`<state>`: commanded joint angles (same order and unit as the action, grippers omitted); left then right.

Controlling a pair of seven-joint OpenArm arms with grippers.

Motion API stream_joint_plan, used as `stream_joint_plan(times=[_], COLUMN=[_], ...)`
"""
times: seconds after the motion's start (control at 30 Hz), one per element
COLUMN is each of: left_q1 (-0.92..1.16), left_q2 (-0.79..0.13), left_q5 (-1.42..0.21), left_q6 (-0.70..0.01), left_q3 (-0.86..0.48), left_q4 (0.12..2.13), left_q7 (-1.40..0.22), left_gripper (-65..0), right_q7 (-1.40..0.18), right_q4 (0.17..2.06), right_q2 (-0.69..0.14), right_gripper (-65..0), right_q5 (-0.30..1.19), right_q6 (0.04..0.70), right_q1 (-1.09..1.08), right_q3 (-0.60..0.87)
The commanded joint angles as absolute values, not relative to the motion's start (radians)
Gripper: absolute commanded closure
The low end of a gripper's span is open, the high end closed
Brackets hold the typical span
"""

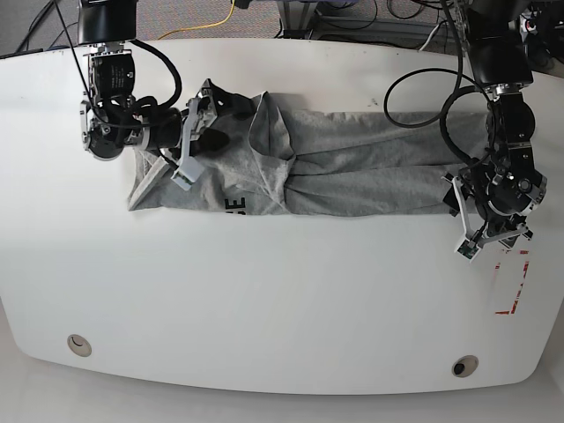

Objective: Layout the t-shirt on the table in an organized manner, then fold the t-shirt properly
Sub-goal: 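Fold the shirt side inward with the left gripper toward the right gripper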

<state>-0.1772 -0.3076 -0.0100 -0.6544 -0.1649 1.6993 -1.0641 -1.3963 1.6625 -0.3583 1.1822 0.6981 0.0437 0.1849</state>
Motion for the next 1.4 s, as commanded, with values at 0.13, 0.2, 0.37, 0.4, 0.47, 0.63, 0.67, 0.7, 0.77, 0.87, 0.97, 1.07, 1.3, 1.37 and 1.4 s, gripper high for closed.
stream_joint_plan(times=[0.13, 0.2, 0.37, 0.4, 0.47, 0.63, 0.67, 0.7, 0.77, 0.87, 0.97, 1.07, 1.3, 1.37, 1.4], left_q1=[-0.162, -0.145, -0.081, -0.07, -0.053, -0.001, 0.002, 0.013, 0.022, 0.027, 0.03, 0.036, -0.015, -0.035, -0.044], left_q2=[-0.294, -0.275, -0.231, -0.22, -0.203, -0.193, -0.193, -0.193, -0.191, -0.191, -0.194, -0.199, -0.2, -0.2, -0.2], left_q5=[-0.012, -0.012, -0.01, -0.01, -0.01, -0.01, -0.01, -0.008, -0.01, -0.01, -0.008, -0.004, -0.002, -0.002, -0.004], left_q6=[-0.656, -0.668, -0.698, -0.698, -0.698, -0.698, -0.698, -0.698, -0.698, -0.698, -0.698, -0.698, -0.698, -0.698, -0.698], left_q3=[-0.166, -0.168, -0.168, -0.168, -0.17, -0.186, -0.189, -0.199, -0.208, -0.214, -0.214, -0.209, -0.177, -0.156, -0.142], left_q4=[1.739, 1.768, 1.819, 1.828, 1.839, 1.84, 1.839, 1.834, 1.808, 1.761, 1.721, 1.659, 1.521, 1.498, 1.488], left_q7=[-1.064, -1.064, -1.066, -1.066, -1.066, -1.066, -1.066, -1.064, -1.063, -1.053, -1.01, -0.963, -0.931, -0.931, -0.931], left_gripper=[-41.4, -41.4, -41.1, -40.1, -37.5, -25.3, -24.2, -21.4, -18.5, -16.1, -15.4, -15.6, -15.7, -15.7, -15.7], right_q7=[-1.382, -1.349, -1.32, -1.308, -1.287, -1.26, -1.256, -1.237, -1.207, -1.173, -1.145, -1.115, -1.013, -0.97, -0.947], right_q4=[1.661, 1.661, 1.661, 1.659, 1.653, 1.598, 1.592, 1.573, 1.549, 1.534, 1.534, 1.531, 1.428, 1.374, 1.336], right_q2=[-0.358, -0.361, -0.355, -0.346, -0.332, -0.325, -0.323, -0.323, -0.323, -0.331, -0.332, -0.343, -0.349, -0.351, -0.352], right_gripper=[-52.5, -49.9, -41.1, -38.8, -35.4, -24.7, -23.5, -19.8, -15.4, -11.9, -11.7, -11.7, -11.6, -11.4, -11.4], right_q5=[1.178, 1.178, 1.178, 1.176, 1.168, 1.061, 1.049, 1.009, 0.954, 0.874, 0.806, 0.714, 0.527, 0.486, 0.463], right_q6=[0.698, 0.698, 0.698, 0.698, 0.698, 0.698, 0.698, 0.698, 0.698, 0.698, 0.698, 0.698, 0.698, 0.698, 0.698], right_q1=[0.042, 0.042, 0.042, 0.044, 0.048, 0.048, 0.048, 0.048, 0.048, 0.048, 0.048, 0.048, 0.031, 0.008, -0.001], right_q3=[0.263, 0.278, 0.272, 0.266, 0.259, 0.26, 0.26, 0.26, 0.262, 0.259, 0.26, 0.26, 0.262, 0.262, 0.263])
